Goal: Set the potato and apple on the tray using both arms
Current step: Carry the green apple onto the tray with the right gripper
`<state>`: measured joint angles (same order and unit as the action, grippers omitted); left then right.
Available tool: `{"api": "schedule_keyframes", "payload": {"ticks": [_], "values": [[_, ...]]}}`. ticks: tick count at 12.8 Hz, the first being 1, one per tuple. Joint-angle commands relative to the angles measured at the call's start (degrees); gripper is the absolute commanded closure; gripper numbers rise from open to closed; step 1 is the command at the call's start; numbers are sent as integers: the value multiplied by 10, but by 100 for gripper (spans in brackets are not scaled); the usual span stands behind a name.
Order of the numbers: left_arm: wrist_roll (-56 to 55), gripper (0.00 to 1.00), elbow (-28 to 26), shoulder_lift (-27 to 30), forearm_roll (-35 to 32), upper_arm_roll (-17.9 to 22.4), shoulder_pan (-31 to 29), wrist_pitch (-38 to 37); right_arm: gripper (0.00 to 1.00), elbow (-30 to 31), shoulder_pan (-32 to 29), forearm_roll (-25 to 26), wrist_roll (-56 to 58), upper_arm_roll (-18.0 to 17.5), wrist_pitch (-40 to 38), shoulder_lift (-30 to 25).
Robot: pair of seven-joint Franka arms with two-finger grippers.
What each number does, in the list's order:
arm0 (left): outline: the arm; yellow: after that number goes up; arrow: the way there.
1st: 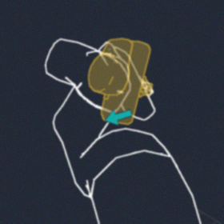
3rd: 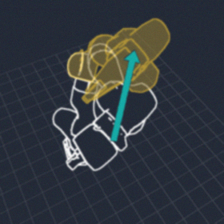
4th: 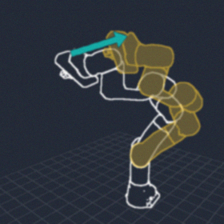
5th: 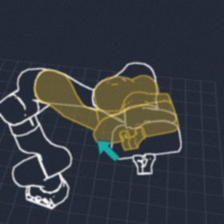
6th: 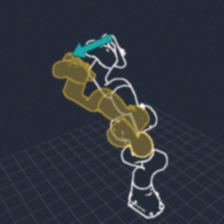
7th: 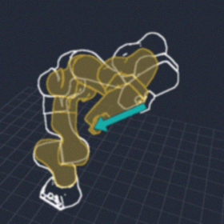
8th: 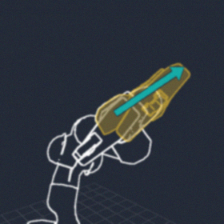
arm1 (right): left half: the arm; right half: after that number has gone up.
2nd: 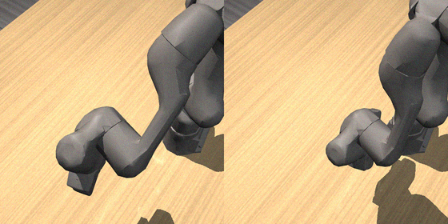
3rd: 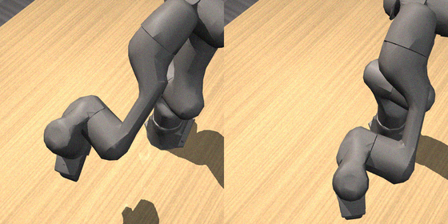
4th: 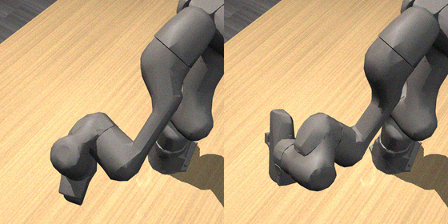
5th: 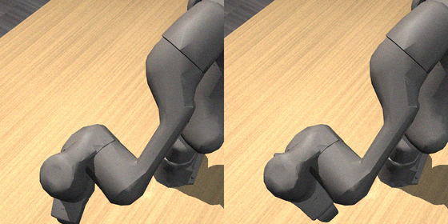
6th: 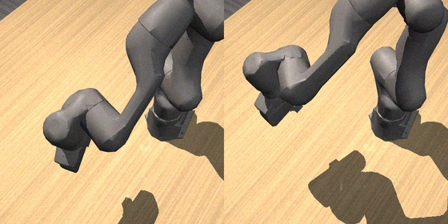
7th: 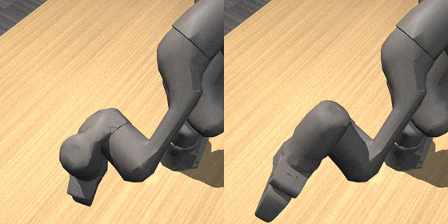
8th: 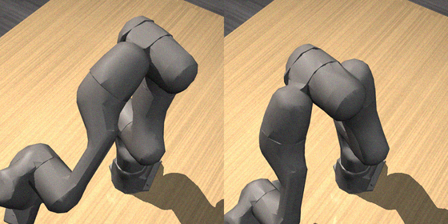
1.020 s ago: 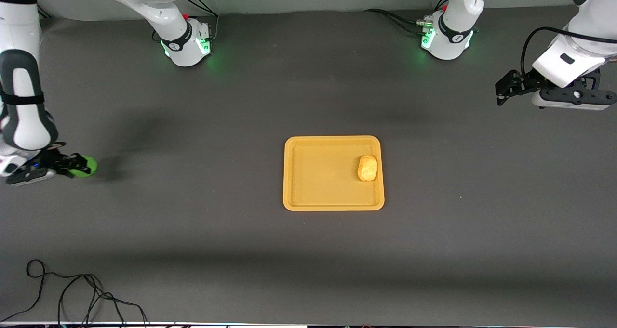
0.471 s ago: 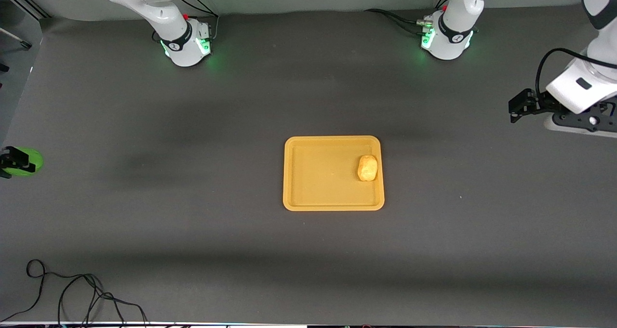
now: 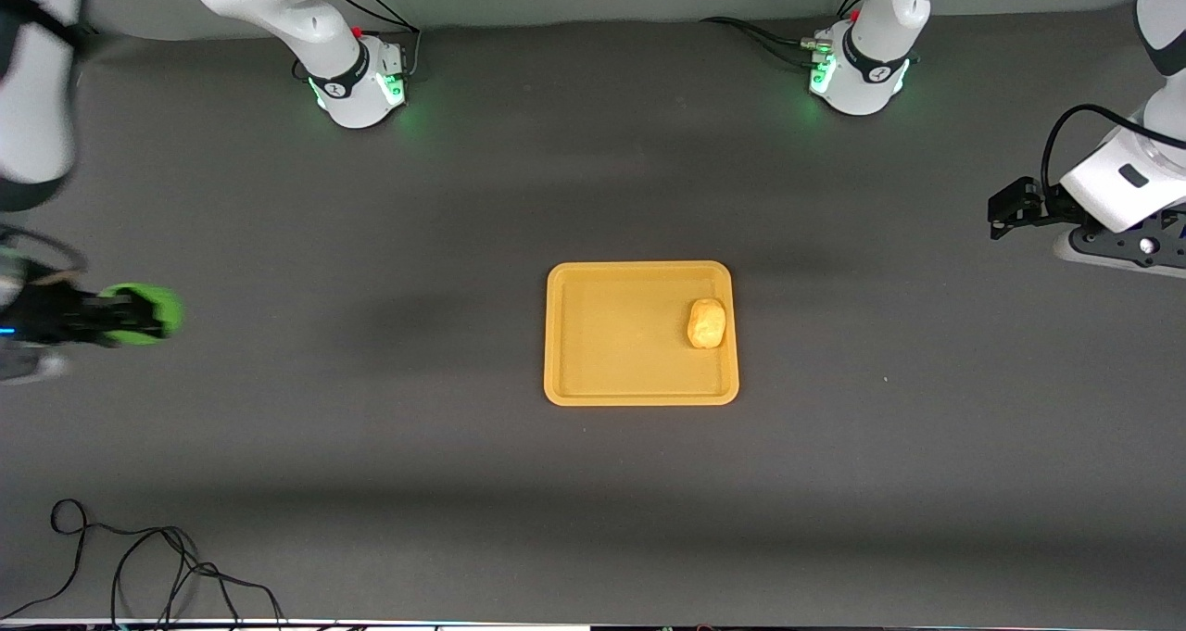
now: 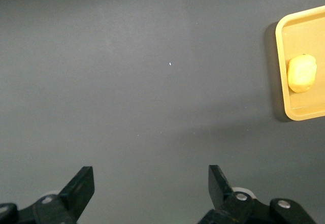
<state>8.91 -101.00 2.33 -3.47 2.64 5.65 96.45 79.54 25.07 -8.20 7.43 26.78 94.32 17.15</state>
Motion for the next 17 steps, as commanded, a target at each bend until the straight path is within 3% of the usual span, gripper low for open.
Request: {"api": "schedule_keyframes", "payload": {"ticks": [1, 3, 5, 8, 9, 15, 17], "values": [[11, 0, 17, -8, 4, -1, -6, -9, 73, -45, 116, 8, -189, 6, -15, 31], [11, 0, 17, -7, 5, -3, -25, -7, 73, -101, 187, -15, -355, -8, -12, 86], [11, 0, 31, -8, 5, -3, -25, -12, 73, -177, 219, -31, -484, -39, -8, 152], [11, 0, 30, -9, 18, -3, -25, -11, 73, -259, 227, -26, -656, -137, 29, 238], [11, 0, 30, -9, 23, -3, -26, -12, 72, -258, 229, -24, -677, -154, 60, 254], [11, 0, 27, -9, 29, -1, -31, -15, 71, -250, 259, 24, -690, -154, 218, 393], [11, 0, 27, -8, 36, -2, -48, -14, 71, -210, 259, 44, -691, -154, 249, 399]]}}
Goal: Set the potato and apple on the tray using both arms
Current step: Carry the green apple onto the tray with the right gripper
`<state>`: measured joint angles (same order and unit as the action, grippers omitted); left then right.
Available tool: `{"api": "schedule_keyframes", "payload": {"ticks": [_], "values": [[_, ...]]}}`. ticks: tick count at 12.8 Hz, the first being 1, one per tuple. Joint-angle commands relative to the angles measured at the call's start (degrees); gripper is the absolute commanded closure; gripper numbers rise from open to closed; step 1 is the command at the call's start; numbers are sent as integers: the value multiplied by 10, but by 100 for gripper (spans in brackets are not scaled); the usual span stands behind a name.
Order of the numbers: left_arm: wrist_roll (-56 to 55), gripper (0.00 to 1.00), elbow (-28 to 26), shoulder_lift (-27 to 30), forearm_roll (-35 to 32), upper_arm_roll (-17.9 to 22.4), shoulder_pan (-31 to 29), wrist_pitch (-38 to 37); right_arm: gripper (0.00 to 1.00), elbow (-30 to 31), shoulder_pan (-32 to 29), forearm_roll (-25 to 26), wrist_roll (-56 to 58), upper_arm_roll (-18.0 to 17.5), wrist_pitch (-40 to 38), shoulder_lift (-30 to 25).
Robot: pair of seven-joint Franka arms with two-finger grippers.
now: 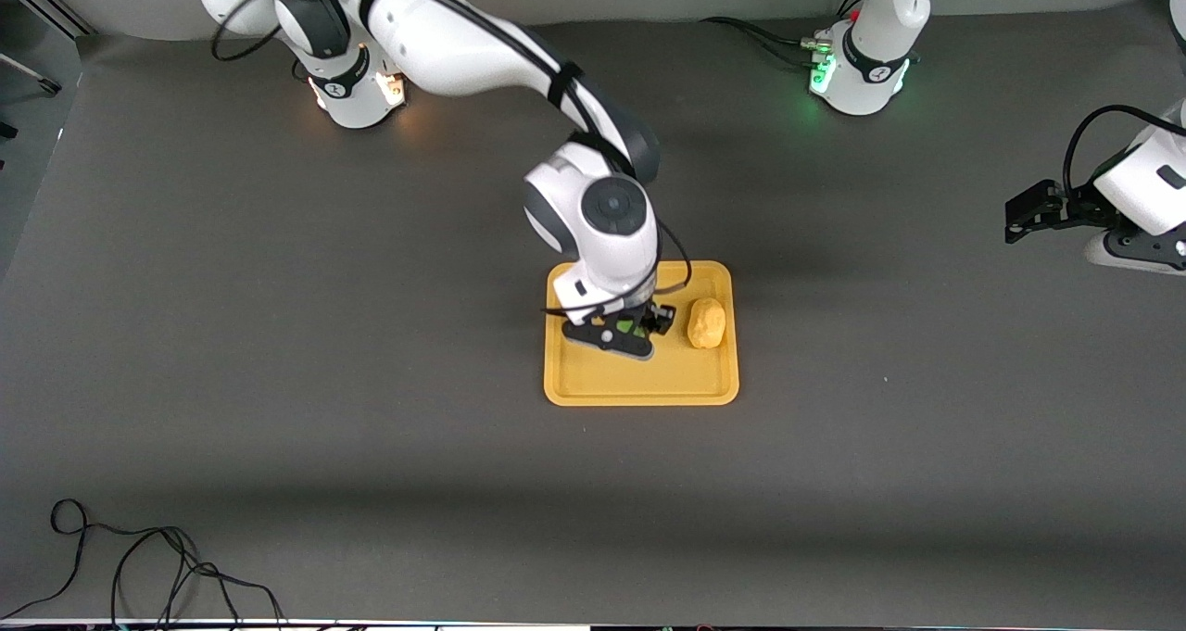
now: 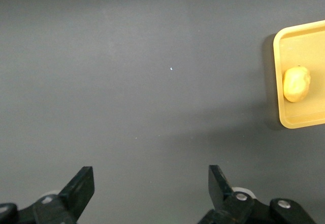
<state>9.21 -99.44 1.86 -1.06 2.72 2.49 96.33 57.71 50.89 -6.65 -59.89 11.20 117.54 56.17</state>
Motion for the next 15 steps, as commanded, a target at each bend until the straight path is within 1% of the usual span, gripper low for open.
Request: {"api": "schedule_keyframes", "payload": {"ticks": [1, 3, 5, 6, 7, 9, 10, 13, 15], "values": [[8, 0, 12, -4, 11, -3, -17, -12, 71, 31, 2, 32, -19, 1, 44, 9], [8, 0, 12, -4, 11, -3, -18, -13, 69, 50, 11, 30, -21, 0, 86, 11], [8, 0, 11, -4, 11, -3, -16, -15, 66, 50, 13, 30, -21, 0, 91, 21], [8, 0, 11, -3, 11, -3, -15, -18, 36, 50, 13, 30, -21, 0, 91, 22], [8, 0, 11, -4, 11, -3, -15, -18, 1, 50, 13, 30, -21, 0, 94, 24], [13, 0, 10, -4, 7, -4, -12, -18, 0, 48, 12, 30, -18, 1, 88, 13], [14, 0, 8, -4, 7, -4, -11, -12, 0, 48, 12, 30, -17, 3, 67, -8], [17, 1, 7, -5, 6, -4, -12, 17, 0, 29, 3, 27, -11, 7, -58, -83], [15, 1, 7, -5, 4, -4, -10, 21, 0, 29, -7, 26, -7, 10, -131, -147]]}}
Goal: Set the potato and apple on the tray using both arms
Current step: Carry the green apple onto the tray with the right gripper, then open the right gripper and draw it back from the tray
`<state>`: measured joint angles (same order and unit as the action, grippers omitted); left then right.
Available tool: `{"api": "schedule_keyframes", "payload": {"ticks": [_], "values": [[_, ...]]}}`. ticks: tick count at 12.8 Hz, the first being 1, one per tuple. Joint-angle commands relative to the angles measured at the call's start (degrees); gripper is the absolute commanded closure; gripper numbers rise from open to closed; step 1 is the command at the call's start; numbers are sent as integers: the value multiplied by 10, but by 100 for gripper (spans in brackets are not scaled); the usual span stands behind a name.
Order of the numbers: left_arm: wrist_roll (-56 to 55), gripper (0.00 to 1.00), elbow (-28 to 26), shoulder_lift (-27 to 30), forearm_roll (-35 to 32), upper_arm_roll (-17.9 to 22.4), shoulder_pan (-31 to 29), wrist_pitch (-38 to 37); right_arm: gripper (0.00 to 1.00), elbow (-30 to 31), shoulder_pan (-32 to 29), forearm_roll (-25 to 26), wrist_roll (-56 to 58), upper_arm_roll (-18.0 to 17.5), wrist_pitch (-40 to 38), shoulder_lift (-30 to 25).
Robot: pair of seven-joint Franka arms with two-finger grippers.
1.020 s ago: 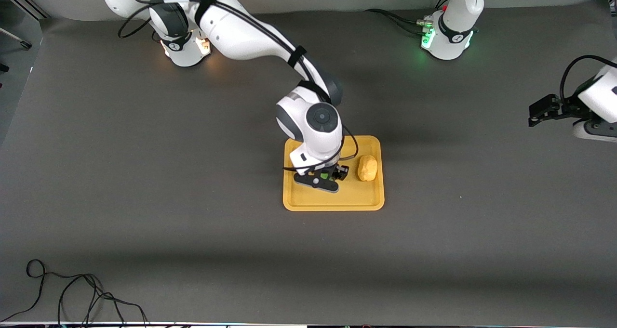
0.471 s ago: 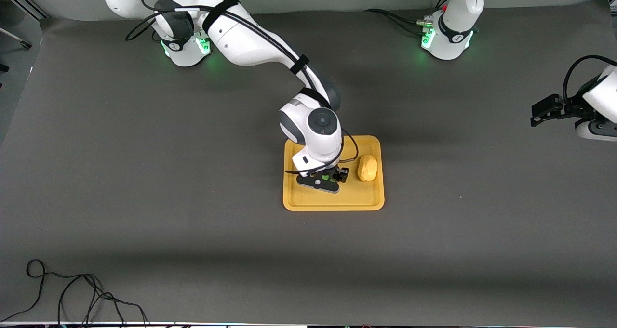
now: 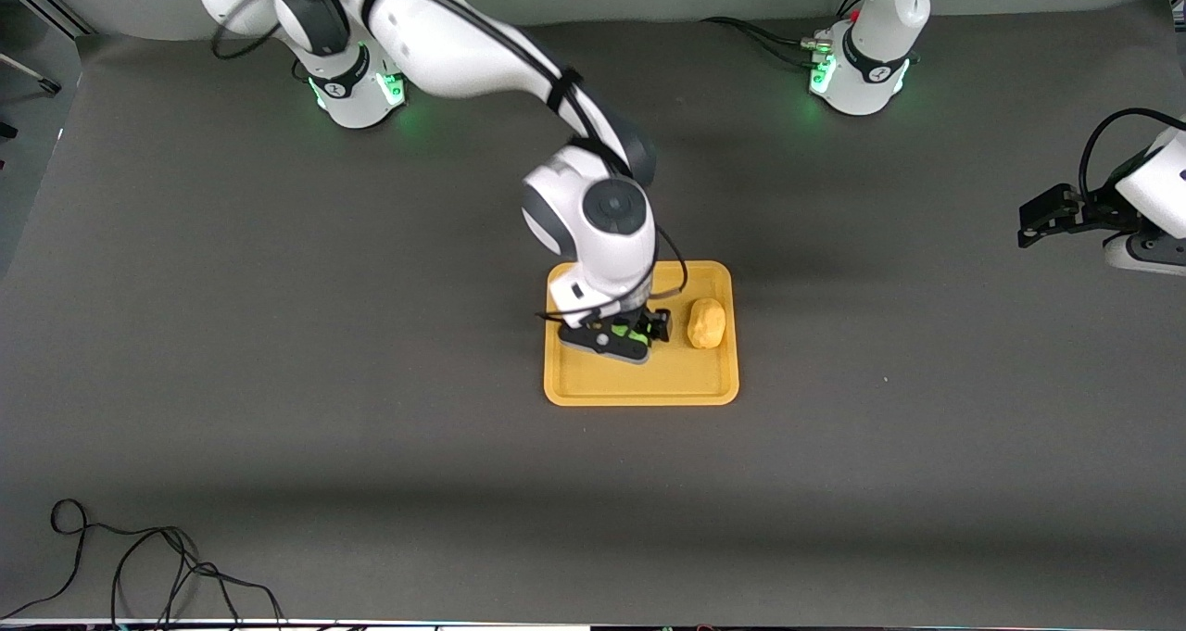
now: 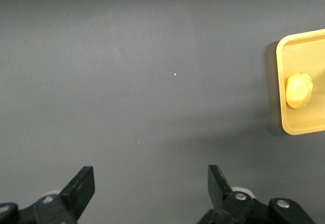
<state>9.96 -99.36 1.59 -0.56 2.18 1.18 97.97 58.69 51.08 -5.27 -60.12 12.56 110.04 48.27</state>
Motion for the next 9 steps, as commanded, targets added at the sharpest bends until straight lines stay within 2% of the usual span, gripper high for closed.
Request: {"api": "schedule_keyframes", "payload": {"ticks": [1, 4, 6, 9], "values": [[8, 1, 6, -2, -1, 1, 3, 4, 0, 20, -13, 11, -4, -3, -90, -100], [9, 1, 7, -3, -1, 1, 3, -1, 0, 26, -26, 11, 14, -3, -175, -172], [9, 1, 7, -3, -1, 1, 4, -2, 0, 28, -68, 11, 103, -2, -241, -205], [9, 0, 7, -3, -1, 0, 4, -2, 0, 118, -172, 14, 252, -3, -240, -292]]}}
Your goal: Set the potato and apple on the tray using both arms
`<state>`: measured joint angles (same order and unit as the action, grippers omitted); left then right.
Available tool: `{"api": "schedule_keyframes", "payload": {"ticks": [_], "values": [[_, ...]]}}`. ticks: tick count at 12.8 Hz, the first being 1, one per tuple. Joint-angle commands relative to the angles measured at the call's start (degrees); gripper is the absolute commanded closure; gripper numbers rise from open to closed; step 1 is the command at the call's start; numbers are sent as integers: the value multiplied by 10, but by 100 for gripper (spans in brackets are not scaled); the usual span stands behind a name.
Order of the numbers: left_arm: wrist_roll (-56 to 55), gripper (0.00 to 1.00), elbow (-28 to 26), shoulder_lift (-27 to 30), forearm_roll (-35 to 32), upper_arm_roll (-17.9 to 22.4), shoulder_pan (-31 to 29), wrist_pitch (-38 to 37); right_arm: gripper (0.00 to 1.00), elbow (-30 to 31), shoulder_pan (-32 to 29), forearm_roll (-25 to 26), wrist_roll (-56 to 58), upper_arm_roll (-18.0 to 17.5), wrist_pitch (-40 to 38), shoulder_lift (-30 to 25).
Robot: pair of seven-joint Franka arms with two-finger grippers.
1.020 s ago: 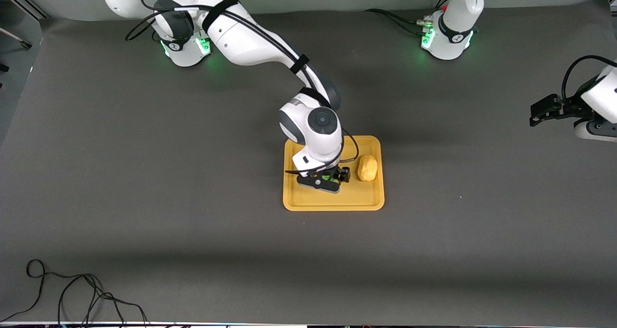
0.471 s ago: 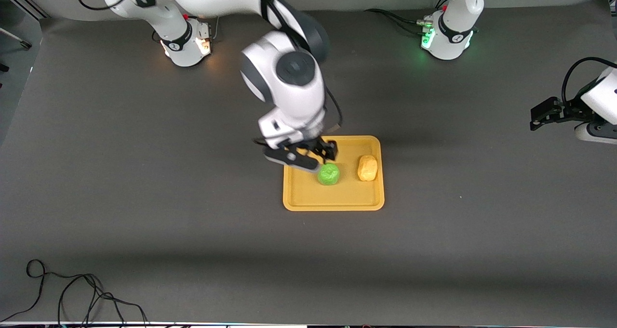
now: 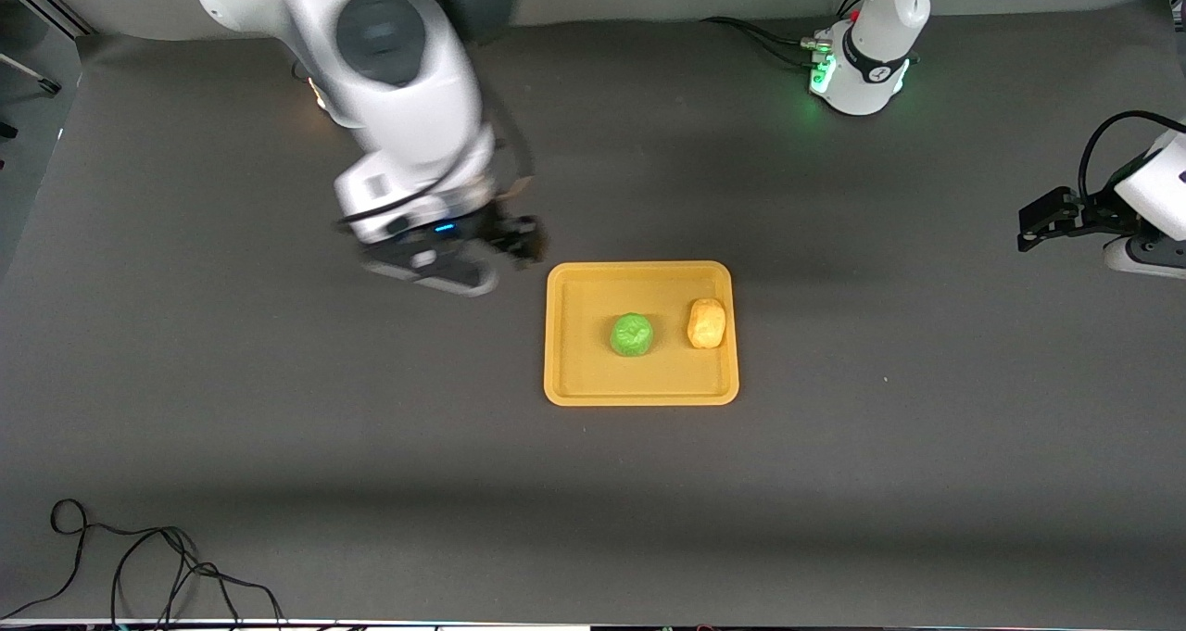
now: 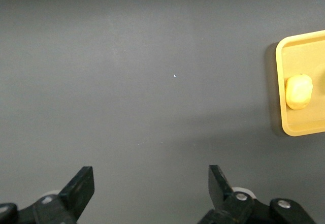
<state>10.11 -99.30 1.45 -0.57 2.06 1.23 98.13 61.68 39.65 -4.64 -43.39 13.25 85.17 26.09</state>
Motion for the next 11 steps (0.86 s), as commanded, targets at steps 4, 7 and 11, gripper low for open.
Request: {"api": "schedule_keyframes", "payload": {"ticks": [4, 7, 11], "values": [[8, 0, 8, -2, 0, 1, 4, -3, 0, 198, -204, 12, 251, -45, 40, -161], [8, 0, 9, -2, 0, 1, 4, -3, 0, 289, -329, 27, 316, -115, 93, -222], [8, 0, 9, -4, 0, 1, 4, -3, 0, 320, -410, 27, 379, -132, 108, -240]]}}
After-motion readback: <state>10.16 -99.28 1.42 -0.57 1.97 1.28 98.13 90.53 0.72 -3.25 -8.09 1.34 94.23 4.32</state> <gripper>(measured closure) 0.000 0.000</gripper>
